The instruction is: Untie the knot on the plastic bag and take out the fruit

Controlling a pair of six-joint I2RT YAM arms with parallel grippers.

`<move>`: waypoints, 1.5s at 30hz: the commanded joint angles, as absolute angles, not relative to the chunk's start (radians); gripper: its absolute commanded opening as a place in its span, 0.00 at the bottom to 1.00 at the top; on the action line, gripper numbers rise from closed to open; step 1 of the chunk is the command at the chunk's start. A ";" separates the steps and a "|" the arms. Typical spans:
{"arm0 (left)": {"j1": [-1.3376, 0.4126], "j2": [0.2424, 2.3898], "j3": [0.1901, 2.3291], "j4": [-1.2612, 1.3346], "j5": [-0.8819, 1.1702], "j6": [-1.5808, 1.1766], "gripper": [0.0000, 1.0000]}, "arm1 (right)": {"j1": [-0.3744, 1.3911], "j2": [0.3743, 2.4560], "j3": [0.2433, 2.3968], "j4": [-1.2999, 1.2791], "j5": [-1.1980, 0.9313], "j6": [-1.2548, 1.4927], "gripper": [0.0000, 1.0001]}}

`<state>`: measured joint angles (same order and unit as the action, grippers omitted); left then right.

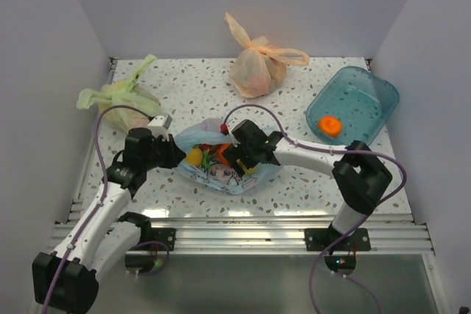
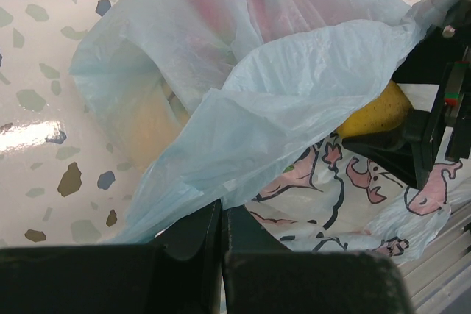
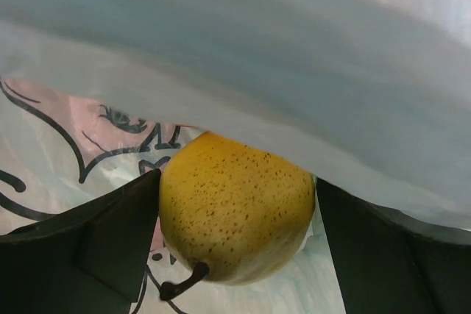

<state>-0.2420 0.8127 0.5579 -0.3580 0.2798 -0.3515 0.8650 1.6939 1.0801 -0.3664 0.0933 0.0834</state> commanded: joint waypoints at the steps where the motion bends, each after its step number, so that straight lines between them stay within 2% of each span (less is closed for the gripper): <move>1: -0.235 0.816 0.552 -0.308 0.287 -0.336 0.02 | 0.896 1.715 1.121 -0.410 0.129 0.041 0.87; 5: -0.235 0.815 0.552 -0.311 0.282 -0.337 0.02 | 0.894 1.671 1.126 -0.397 0.107 0.058 0.75; 6: -0.235 0.815 0.552 -0.311 0.282 -0.337 0.02 | 0.896 1.660 1.129 -0.399 0.097 0.064 0.67; 9: -0.235 0.815 0.554 -0.310 0.281 -0.339 0.02 | 0.894 1.612 1.135 -0.382 0.034 0.095 0.56; 12: -0.235 0.813 0.552 -0.310 0.279 -0.337 0.02 | 0.896 1.554 1.138 -0.356 0.005 0.121 0.52; 17: -0.235 0.815 0.554 -0.310 0.281 -0.339 0.02 | 0.896 1.485 1.186 -0.337 -0.083 0.138 0.52; 28: -0.235 0.808 0.554 -0.310 0.279 -0.337 0.02 | 0.893 1.502 1.223 -0.313 -0.127 0.179 0.59; 39: -0.235 0.799 0.554 -0.311 0.276 -0.337 0.02 | 0.896 1.689 1.155 -0.302 -0.006 0.264 0.64; 43: -0.235 0.804 0.554 -0.310 0.276 -0.339 0.02 | 0.896 1.710 1.144 -0.302 0.029 0.301 0.75; 45: -0.235 0.802 0.552 -0.310 0.276 -0.337 0.02 | 0.896 1.716 1.149 -0.328 0.057 0.295 0.91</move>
